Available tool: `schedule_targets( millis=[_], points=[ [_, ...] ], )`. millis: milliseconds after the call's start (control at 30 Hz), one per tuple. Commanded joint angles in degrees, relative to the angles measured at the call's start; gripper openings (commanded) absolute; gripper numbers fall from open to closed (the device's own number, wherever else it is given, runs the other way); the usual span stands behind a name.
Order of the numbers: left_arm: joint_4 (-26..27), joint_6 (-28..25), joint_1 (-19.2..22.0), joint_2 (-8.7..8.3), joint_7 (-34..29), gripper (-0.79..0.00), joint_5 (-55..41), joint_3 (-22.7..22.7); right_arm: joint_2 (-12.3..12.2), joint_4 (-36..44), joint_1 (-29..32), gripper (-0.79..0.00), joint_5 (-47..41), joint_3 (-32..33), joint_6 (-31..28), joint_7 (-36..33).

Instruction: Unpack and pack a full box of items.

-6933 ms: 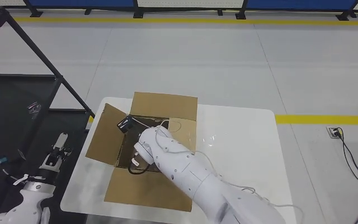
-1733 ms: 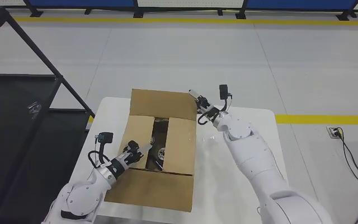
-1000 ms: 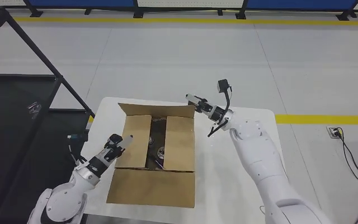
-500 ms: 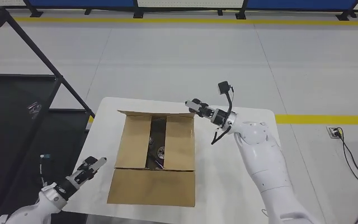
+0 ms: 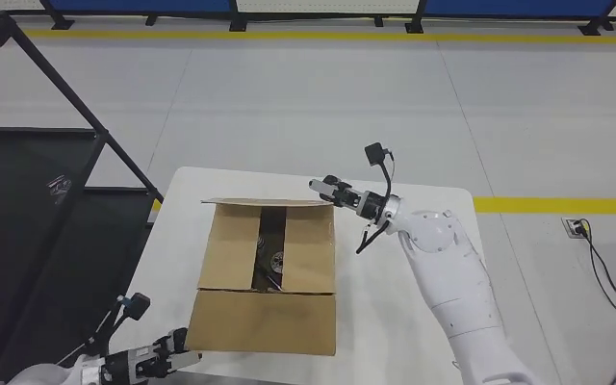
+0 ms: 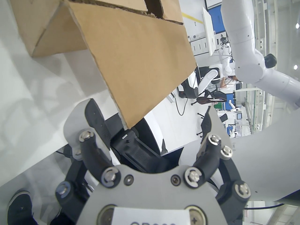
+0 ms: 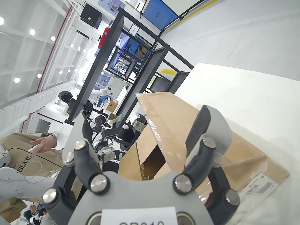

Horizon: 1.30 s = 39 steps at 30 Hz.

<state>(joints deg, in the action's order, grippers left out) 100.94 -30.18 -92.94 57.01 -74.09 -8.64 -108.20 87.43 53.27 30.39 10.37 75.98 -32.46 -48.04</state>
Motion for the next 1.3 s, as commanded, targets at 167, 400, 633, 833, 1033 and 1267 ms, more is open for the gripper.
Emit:
schedule_targets(
  millis=[167,400,633,833,1033,1267],
  points=[
    [-2.6,-0.8,2.3,-0.84,0.8,0.0,-9.7,0.4,-0.3,0.6,0.3,0.0,-0.3,-1.7,0.2,0.0],
    [-2.4,-1.4,3.0,-1.2,3.1,0.0,-16.7,-0.6,-0.2,1.2,-0.1,0.0,0.2,-4.8,1.2,-0.4],
    [-1.7,2.6,5.0,-0.96,12.5,0.0,-17.2,0.9,0.0,0.2,-1.3,0.0,2.2,-7.5,3.5,1.6],
    [-0.4,5.7,6.9,-0.66,21.8,0.0,-11.2,3.3,-0.8,0.6,-0.2,0.0,0.2,-5.3,6.6,1.6],
    [1.1,8.7,9.3,-0.27,31.0,0.0,-2.2,7.3,-1.7,2.0,1.1,0.0,0.7,-3.9,12.2,2.0],
    [0.9,10.5,11.1,0.13,36.0,0.0,3.2,11.4,-2.0,1.8,1.0,0.0,2.9,-4.0,22.2,6.6]
  ],
)
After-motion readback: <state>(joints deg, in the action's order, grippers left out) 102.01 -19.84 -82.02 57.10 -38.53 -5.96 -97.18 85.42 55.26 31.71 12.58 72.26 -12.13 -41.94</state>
